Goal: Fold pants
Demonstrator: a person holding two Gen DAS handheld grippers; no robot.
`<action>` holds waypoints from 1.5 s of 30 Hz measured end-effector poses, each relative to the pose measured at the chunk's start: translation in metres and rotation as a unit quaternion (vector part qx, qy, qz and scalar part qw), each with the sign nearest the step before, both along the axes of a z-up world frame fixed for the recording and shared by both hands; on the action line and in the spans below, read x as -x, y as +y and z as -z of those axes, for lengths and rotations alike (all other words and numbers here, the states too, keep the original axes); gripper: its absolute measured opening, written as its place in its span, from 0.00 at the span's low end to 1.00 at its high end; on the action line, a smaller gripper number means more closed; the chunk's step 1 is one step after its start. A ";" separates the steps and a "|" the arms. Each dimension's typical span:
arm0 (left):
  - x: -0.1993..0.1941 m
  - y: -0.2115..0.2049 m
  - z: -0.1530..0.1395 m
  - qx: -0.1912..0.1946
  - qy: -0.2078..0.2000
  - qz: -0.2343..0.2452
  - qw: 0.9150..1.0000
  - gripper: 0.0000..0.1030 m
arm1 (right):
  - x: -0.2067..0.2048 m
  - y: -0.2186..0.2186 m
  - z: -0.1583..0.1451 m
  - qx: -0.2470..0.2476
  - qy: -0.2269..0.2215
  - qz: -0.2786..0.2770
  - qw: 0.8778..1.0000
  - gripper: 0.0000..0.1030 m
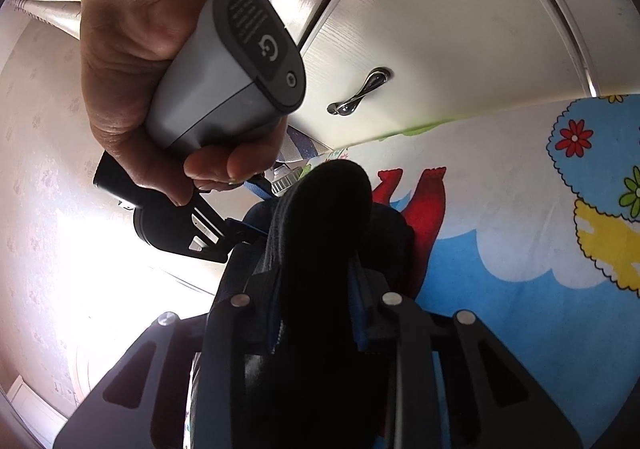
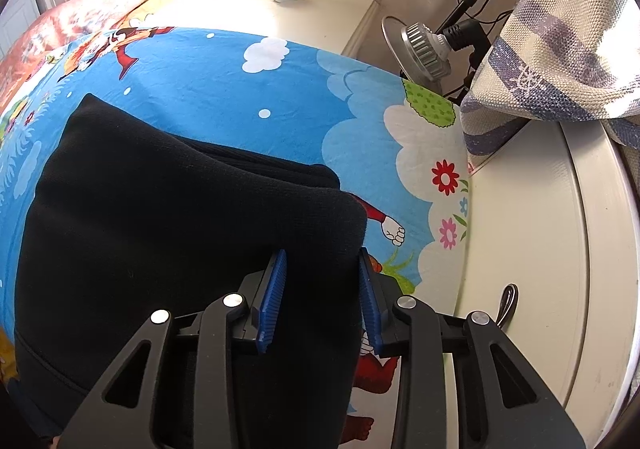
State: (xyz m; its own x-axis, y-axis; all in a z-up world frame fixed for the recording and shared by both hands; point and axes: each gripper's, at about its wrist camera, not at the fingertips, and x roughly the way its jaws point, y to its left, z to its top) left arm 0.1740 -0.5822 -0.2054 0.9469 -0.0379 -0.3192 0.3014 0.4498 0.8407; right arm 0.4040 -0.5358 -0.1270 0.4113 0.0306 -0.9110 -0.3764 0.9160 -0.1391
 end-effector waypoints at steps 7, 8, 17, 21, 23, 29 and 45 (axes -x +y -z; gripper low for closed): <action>0.007 -0.003 0.009 -0.014 -0.004 0.002 1.000 0.25 | -0.002 0.002 0.006 0.011 0.001 -0.002 1.000 0.33; 0.007 -0.003 0.008 -0.013 -0.001 0.001 1.000 0.25 | -0.002 0.002 0.007 0.015 0.001 -0.002 1.000 0.33; 0.013 0.006 -0.007 0.025 0.039 0.013 0.999 0.51 | -0.003 -0.001 0.012 0.020 0.002 0.008 1.000 0.40; 0.033 0.034 -0.032 0.050 0.026 0.008 0.998 0.54 | -0.002 0.000 0.011 0.025 0.000 0.011 1.000 0.44; 0.044 0.061 -0.049 0.077 0.026 -0.009 0.997 0.57 | -0.003 -0.002 0.008 0.023 0.000 0.016 1.000 0.49; 0.051 0.145 -0.055 0.111 0.033 -0.127 0.985 0.57 | -0.004 -0.004 0.001 0.016 -0.002 0.016 1.000 0.53; 0.059 0.154 -0.014 0.096 0.166 -0.075 0.978 0.44 | 0.027 0.001 -0.046 -0.022 -0.039 -0.011 0.999 0.57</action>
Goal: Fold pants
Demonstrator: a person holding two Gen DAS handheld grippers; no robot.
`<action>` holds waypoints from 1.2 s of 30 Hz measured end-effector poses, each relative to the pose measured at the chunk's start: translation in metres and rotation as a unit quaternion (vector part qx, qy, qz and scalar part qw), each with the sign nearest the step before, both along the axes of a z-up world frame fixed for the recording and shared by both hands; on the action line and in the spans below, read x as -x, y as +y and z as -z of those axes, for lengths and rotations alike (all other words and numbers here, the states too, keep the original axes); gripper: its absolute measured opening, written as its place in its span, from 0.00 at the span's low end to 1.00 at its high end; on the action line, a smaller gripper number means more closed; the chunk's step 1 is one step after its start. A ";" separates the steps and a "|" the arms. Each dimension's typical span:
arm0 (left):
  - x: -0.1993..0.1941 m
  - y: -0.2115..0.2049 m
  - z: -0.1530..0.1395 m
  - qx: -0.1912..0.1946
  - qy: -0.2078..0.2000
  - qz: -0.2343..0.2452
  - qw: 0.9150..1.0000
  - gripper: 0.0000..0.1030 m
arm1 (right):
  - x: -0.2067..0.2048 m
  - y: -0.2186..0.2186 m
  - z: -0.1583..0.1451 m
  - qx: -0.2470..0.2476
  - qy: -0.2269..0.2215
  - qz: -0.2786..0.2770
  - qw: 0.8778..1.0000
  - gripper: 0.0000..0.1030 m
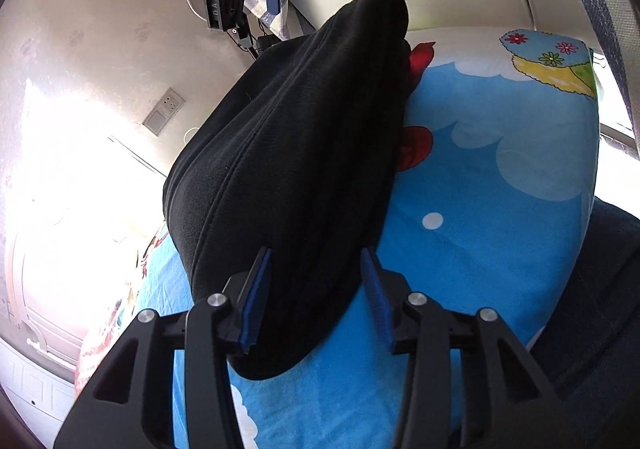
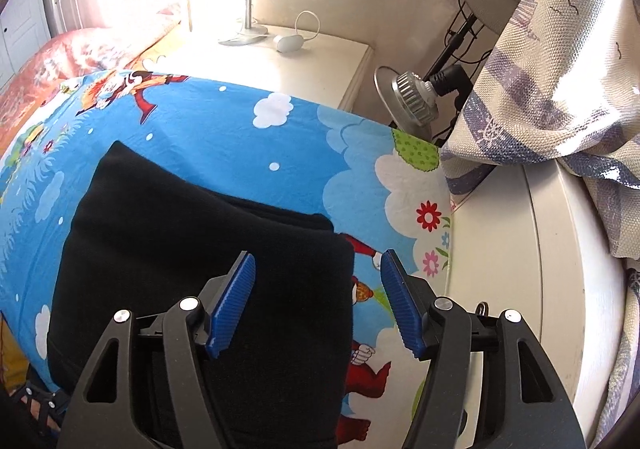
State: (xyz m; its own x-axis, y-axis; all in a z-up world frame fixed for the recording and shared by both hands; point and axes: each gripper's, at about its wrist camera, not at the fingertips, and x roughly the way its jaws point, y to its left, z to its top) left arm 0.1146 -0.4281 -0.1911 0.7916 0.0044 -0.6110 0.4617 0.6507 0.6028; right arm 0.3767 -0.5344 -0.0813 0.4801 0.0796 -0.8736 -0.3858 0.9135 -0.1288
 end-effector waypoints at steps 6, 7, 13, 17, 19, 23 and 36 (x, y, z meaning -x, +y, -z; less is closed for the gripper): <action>0.006 0.027 -0.080 0.187 0.000 0.037 0.982 0.43 | 0.032 -0.024 0.017 -0.026 0.083 0.038 0.995 0.57; -0.009 0.032 -0.095 0.217 -0.003 0.030 0.976 0.43 | 0.039 -0.027 0.020 -0.024 0.094 0.043 0.994 0.57; -0.164 0.017 -0.128 0.302 0.082 0.020 0.950 0.31 | 0.079 -0.040 0.033 -0.008 0.100 0.043 0.994 0.56; -0.246 -0.033 -0.105 0.271 0.182 0.042 0.944 0.28 | 0.084 -0.046 0.041 -0.023 0.102 0.045 0.994 0.54; -0.276 -0.053 -0.083 0.242 0.202 0.023 0.949 0.24 | 0.084 -0.041 0.040 -0.011 0.090 0.036 0.995 0.54; -0.316 -0.062 -0.060 0.247 0.225 -0.008 0.943 0.21 | 0.082 -0.043 0.046 -0.020 0.085 0.045 0.995 0.55; -0.349 -0.052 -0.052 0.312 0.256 -0.086 0.911 0.35 | 0.083 -0.038 0.046 -0.003 0.069 0.043 0.997 0.64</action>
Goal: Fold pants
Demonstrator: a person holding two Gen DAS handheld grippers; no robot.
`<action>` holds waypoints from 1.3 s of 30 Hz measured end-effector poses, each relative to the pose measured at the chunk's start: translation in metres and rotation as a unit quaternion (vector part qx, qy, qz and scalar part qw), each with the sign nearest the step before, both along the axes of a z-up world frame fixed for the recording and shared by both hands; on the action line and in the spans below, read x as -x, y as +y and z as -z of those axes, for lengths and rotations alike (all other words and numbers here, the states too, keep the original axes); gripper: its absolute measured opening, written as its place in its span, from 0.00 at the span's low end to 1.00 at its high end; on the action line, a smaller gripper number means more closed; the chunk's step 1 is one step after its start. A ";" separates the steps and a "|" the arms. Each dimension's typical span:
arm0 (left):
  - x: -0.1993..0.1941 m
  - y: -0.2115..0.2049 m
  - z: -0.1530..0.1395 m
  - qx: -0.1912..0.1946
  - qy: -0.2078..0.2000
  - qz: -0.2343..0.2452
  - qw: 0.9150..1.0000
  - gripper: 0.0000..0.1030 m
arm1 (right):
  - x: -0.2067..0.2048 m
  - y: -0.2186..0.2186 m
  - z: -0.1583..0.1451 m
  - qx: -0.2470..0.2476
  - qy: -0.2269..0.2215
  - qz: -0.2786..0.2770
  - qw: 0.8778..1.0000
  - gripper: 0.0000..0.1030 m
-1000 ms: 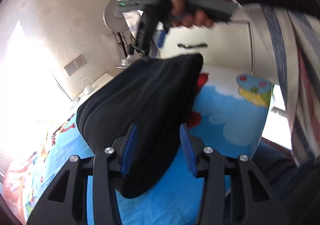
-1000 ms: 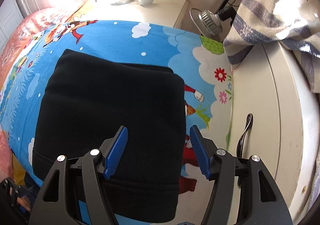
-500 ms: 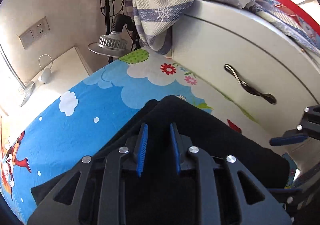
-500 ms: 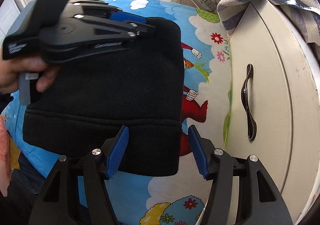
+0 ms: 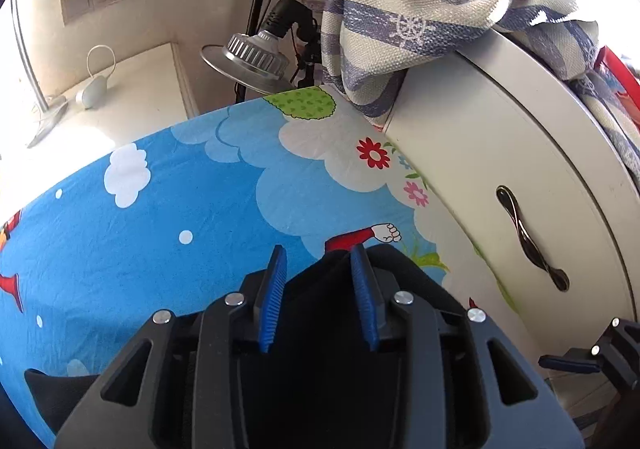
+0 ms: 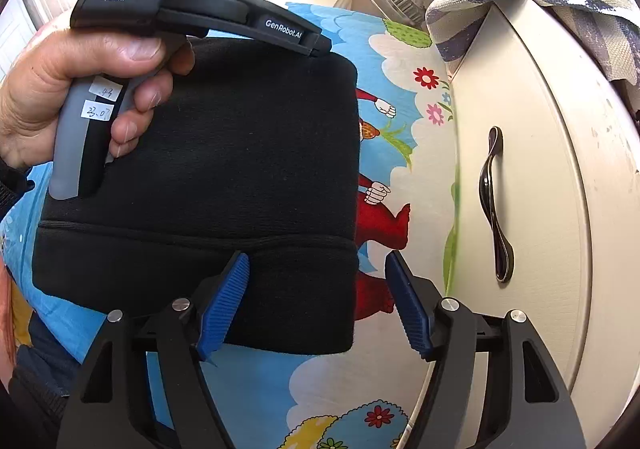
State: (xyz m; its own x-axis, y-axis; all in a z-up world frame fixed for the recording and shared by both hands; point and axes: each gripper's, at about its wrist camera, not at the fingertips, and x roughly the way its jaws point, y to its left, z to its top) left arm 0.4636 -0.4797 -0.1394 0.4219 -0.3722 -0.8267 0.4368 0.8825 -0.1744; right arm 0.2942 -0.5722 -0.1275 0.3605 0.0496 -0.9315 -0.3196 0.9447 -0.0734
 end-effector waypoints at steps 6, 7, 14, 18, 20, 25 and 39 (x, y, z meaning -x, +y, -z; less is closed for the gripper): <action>0.012 0.008 -0.005 0.019 0.001 -0.039 0.999 0.39 | 0.000 0.001 0.001 0.004 0.001 0.000 1.000 0.67; 0.016 0.008 -0.008 0.016 -0.004 -0.042 0.999 0.41 | -0.001 0.001 0.001 0.006 0.001 0.000 1.000 0.68; 0.050 -0.027 -0.016 -0.072 -0.068 0.018 0.995 0.59 | -0.003 0.001 0.005 0.012 0.000 -0.003 1.000 0.69; 0.046 -0.024 -0.010 -0.057 -0.051 0.011 0.997 0.87 | -0.003 0.002 0.006 0.023 -0.006 -0.004 1.000 0.75; 0.042 -0.018 -0.009 -0.081 -0.064 -0.027 0.994 0.90 | -0.002 0.003 0.006 0.034 -0.014 -0.005 0.999 0.79; 0.028 -0.008 -0.002 -0.115 -0.075 0.003 0.991 0.99 | 0.001 0.007 -0.017 0.035 -0.087 0.010 0.996 0.80; 0.024 0.038 -0.026 -0.050 -0.064 0.011 0.997 0.36 | -0.016 0.046 0.020 0.041 -0.118 0.107 0.986 0.78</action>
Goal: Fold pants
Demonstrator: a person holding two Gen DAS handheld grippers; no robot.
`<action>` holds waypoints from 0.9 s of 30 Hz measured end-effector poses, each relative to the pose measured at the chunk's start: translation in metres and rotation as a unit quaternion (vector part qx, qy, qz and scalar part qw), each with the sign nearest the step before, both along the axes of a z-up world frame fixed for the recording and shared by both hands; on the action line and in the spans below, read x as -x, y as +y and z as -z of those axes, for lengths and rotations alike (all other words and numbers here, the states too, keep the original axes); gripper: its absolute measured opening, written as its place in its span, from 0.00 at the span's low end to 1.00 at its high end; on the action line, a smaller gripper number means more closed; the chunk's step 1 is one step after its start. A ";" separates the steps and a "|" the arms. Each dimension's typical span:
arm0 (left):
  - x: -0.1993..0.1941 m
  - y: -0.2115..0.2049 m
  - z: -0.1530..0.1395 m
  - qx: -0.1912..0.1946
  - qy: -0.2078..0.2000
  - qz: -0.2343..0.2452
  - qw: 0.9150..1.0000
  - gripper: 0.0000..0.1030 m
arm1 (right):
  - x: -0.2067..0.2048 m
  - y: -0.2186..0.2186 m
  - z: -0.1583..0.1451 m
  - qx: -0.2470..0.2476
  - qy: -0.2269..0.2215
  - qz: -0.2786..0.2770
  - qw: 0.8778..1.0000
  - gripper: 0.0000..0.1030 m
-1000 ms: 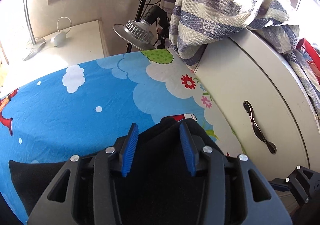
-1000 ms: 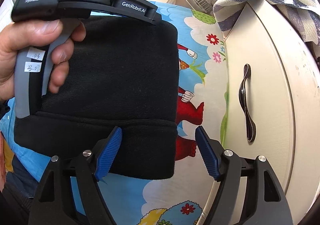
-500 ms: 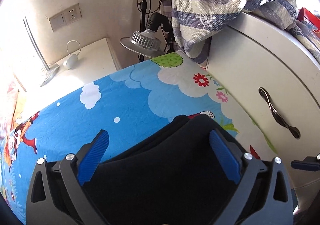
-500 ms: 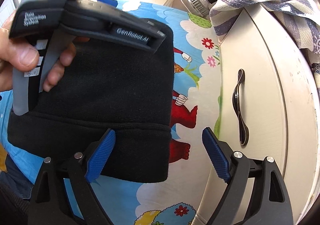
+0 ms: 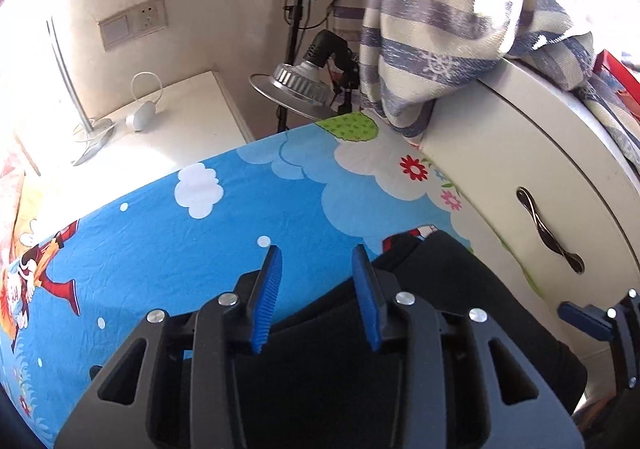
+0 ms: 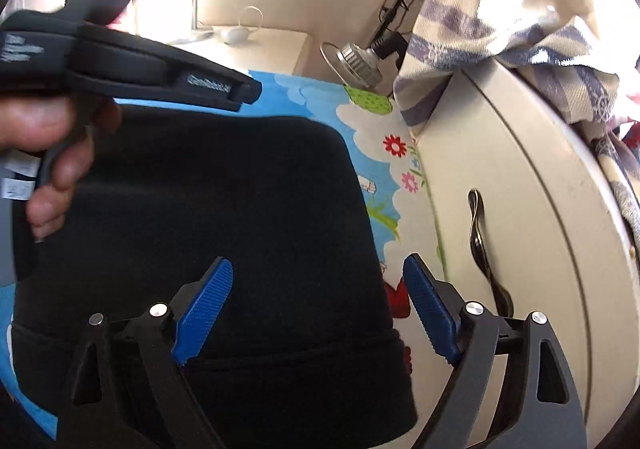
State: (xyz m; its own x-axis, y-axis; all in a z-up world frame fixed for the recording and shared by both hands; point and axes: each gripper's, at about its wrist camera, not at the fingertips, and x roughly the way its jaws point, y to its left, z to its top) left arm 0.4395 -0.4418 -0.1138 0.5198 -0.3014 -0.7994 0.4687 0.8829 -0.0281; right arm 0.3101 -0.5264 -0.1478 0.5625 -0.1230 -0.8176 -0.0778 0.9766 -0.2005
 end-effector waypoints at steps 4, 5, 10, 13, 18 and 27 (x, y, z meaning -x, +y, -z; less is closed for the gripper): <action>0.010 -0.013 0.021 -0.028 0.022 0.013 0.999 0.44 | 0.010 -0.004 0.001 -0.016 -0.017 0.047 0.999 0.78; 0.009 -0.009 0.024 -0.020 0.030 0.002 0.999 0.46 | 0.015 -0.004 0.000 -0.020 -0.021 0.060 0.998 0.78; 0.034 0.020 0.004 -0.002 0.008 -0.022 1.000 0.66 | 0.041 -0.003 -0.003 -0.038 -0.028 0.089 0.995 0.86; 0.068 0.047 -0.011 0.024 -0.002 -0.053 0.998 0.82 | 0.059 -0.004 -0.001 -0.037 -0.041 0.093 0.994 0.88; 0.157 0.086 -0.012 0.056 -0.009 -0.098 0.994 0.89 | 0.077 -0.010 -0.001 -0.052 -0.053 0.096 0.993 0.89; 0.240 0.111 0.039 0.018 0.033 -0.166 0.985 0.93 | 0.111 -0.008 -0.014 -0.083 -0.046 0.085 0.992 0.91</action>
